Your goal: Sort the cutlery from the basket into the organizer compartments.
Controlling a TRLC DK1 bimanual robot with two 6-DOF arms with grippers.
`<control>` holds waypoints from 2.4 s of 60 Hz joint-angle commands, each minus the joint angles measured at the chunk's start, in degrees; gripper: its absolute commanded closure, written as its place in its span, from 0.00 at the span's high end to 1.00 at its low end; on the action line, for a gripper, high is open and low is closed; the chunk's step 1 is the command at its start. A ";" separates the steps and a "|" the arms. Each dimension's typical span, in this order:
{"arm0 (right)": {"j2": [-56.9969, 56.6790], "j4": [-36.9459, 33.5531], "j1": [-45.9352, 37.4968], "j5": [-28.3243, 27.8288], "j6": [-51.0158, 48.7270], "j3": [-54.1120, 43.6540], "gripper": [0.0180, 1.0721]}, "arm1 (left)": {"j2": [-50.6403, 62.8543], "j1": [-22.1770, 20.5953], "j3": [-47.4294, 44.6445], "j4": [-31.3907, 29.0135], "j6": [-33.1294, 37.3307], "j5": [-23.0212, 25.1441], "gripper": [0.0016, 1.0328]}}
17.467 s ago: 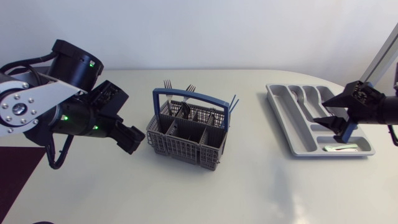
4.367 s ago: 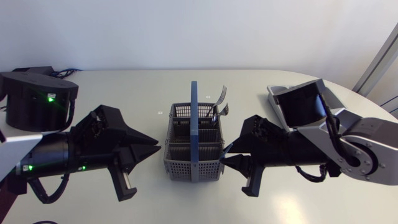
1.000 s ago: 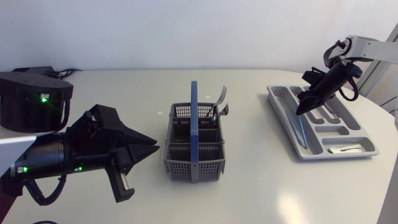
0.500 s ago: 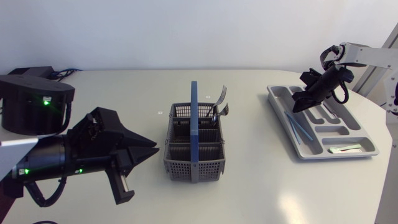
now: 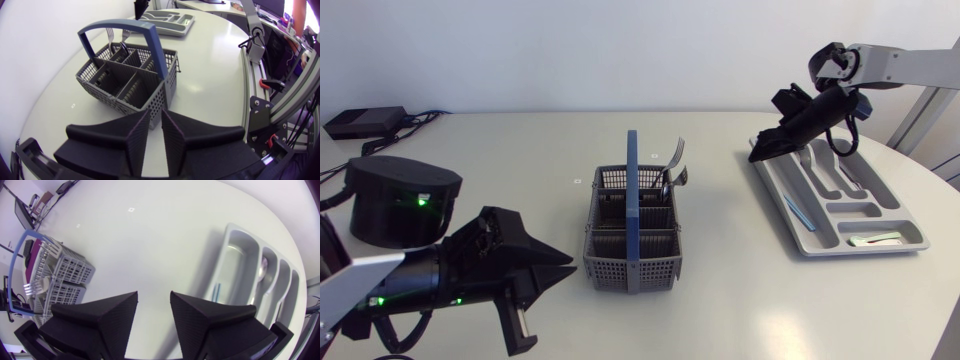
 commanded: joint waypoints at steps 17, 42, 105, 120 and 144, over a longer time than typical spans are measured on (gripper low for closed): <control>7.80 0.84 7.50 -9.92 8.47 4.15 0.05 | 2.98 -4.13 -7.25 6.68 5.55 0.00 0.03; 30.57 -16.56 11.64 -26.97 10.85 34.30 0.05 | 15.90 -3.08 -11.82 24.35 9.15 -1.58 0.03; 10.09 -5.84 15.94 -29.52 5.22 -4.20 0.05 | 21.97 7.82 -11.73 34.72 8.89 -4.13 0.03; 5.08 -3.73 15.06 -29.60 3.46 -12.37 0.05 | 25.22 9.40 -9.71 36.21 8.89 -4.13 0.03; -1.78 -1.36 14.27 -29.96 1.09 -23.36 0.05 | 31.55 11.25 -4.17 36.48 8.71 -4.22 0.03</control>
